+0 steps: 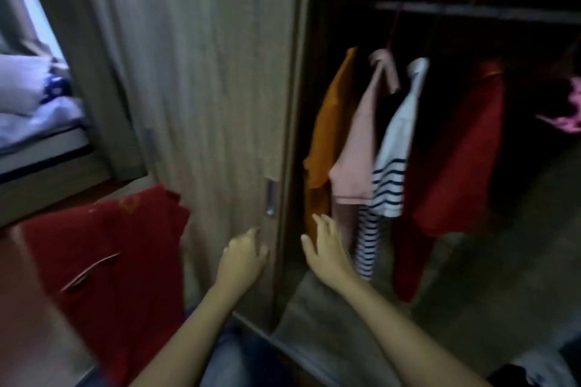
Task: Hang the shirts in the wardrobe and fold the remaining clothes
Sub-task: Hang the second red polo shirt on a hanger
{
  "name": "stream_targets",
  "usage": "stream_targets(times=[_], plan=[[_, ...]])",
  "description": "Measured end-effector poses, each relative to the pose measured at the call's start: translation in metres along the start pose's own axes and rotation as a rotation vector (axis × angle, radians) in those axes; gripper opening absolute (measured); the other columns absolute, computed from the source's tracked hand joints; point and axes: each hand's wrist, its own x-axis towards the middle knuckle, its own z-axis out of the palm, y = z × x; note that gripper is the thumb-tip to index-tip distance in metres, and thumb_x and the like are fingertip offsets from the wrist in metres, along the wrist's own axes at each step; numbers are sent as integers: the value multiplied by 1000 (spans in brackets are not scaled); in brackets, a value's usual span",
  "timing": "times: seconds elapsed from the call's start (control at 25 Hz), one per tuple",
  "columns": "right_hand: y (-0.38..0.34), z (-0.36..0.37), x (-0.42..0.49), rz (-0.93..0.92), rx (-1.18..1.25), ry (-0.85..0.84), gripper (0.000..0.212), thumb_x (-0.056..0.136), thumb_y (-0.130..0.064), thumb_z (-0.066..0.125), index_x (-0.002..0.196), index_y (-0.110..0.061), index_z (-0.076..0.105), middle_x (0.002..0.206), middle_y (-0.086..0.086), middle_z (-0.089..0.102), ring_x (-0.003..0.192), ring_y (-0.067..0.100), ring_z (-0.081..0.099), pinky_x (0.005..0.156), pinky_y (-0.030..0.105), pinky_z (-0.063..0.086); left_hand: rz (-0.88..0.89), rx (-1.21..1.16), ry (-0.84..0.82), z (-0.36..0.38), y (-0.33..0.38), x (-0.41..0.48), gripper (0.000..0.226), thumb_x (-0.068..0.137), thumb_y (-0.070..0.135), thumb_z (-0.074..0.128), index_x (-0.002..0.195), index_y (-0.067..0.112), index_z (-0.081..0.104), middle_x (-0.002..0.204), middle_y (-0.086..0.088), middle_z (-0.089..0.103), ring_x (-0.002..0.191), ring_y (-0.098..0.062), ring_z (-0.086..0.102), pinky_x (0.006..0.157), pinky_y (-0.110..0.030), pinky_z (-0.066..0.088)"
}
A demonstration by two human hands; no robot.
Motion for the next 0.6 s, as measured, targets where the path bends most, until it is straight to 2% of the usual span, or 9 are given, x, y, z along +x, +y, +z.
stream_targets(times=[0.12,0.24,0.44,0.6], plan=[[-59,44,21,-125,32,-146,59,97,-42,37,145,-9,28,150,13,28,139,28,27,113,35,21,-69,72,114,-39,-67,4,48,93,26,49,137,7,42,137,-14,50,126,-29,48,99,-35,38],[-112,91,42,-180,83,-264,63,96,-43,41,147,-11,23,153,11,23,141,25,22,114,37,21,-123,133,165,-76,-133,10,51,94,26,48,140,6,38,145,-14,42,134,-29,38,105,-36,33],[-202,185,86,-272,79,-356,66,94,-41,46,145,-5,25,149,18,28,140,28,25,115,35,18,-207,239,211,-140,-244,39,53,95,27,46,143,8,33,150,-12,33,139,-27,30,107,-36,30],[-246,244,119,-274,43,-410,68,93,-46,43,146,-7,24,151,16,25,141,29,22,117,40,19,-146,367,183,-171,-312,82,55,95,27,46,144,5,31,152,-15,28,141,-30,24,112,-42,25]])
